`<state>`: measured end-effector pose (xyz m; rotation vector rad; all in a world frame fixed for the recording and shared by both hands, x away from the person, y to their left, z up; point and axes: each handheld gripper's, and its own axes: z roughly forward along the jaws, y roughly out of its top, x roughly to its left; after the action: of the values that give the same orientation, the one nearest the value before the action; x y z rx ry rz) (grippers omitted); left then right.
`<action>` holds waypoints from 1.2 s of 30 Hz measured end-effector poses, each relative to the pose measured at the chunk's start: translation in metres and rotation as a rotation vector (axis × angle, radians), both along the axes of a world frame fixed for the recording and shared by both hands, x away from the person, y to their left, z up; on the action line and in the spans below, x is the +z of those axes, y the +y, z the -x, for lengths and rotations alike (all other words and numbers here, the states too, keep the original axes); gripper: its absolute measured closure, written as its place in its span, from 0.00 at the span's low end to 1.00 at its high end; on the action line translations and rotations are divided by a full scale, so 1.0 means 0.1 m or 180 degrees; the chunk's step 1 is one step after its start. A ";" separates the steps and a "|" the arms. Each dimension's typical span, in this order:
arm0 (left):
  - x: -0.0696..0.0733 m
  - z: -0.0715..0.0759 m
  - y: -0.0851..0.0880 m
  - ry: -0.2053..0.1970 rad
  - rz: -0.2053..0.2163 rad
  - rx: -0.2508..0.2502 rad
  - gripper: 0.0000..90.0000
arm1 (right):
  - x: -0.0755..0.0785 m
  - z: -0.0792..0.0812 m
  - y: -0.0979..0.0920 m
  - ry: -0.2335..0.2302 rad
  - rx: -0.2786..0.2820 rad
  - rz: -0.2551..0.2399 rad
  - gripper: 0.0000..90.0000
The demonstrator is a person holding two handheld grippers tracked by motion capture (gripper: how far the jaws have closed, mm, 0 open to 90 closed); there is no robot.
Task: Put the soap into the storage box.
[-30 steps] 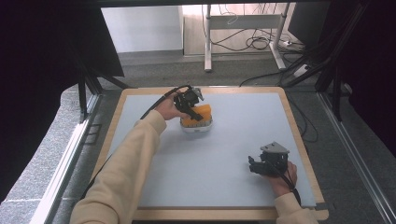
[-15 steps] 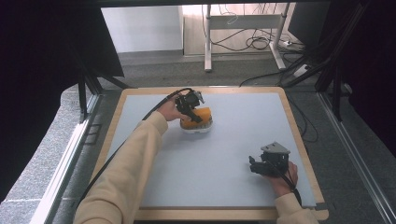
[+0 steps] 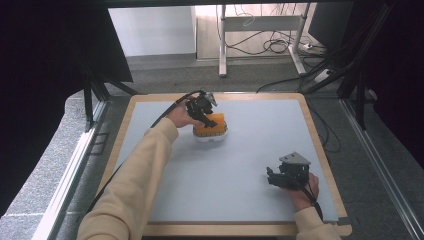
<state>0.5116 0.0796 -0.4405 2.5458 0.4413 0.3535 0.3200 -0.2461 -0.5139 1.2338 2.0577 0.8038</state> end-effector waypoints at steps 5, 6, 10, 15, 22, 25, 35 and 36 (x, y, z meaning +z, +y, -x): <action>0.09 0.03 0.04 -0.0162 0.0087 0.0160 0.29 | 0.00 0.00 0.00 -0.0002 0.0002 0.0000 0.15; 0.09 0.03 0.04 -0.0162 0.0087 0.0160 0.29 | 0.00 0.00 0.00 -0.0002 0.0002 0.0000 0.15; 0.16 0.10 0.09 -0.0082 0.0242 0.0294 0.29 | 0.00 0.00 0.00 -0.0003 0.0003 0.0001 0.15; 0.16 0.23 0.20 0.0097 0.0526 0.0518 0.30 | 0.00 0.00 0.01 -0.0005 0.0007 0.0003 0.15; 0.24 0.44 0.37 0.0120 0.0666 0.0558 0.30 | 0.00 0.01 0.02 0.0000 0.0007 0.0015 0.15; 0.27 0.54 0.43 0.0143 0.0701 0.0586 0.29 | 0.01 0.02 0.02 -0.0015 -0.0003 0.0024 0.15; 0.28 1.03 0.68 0.0127 0.0831 0.0720 0.28 | 0.02 0.05 0.01 -0.0046 -0.0016 0.0006 0.16; 0.28 1.08 0.71 0.0130 0.0869 0.0731 0.28 | 0.02 0.05 0.01 -0.0050 -0.0015 0.0003 0.16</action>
<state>0.4040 0.1503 -0.4122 2.2451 0.7477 0.3015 0.3150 -0.2456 -0.5115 1.2274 2.0417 0.8078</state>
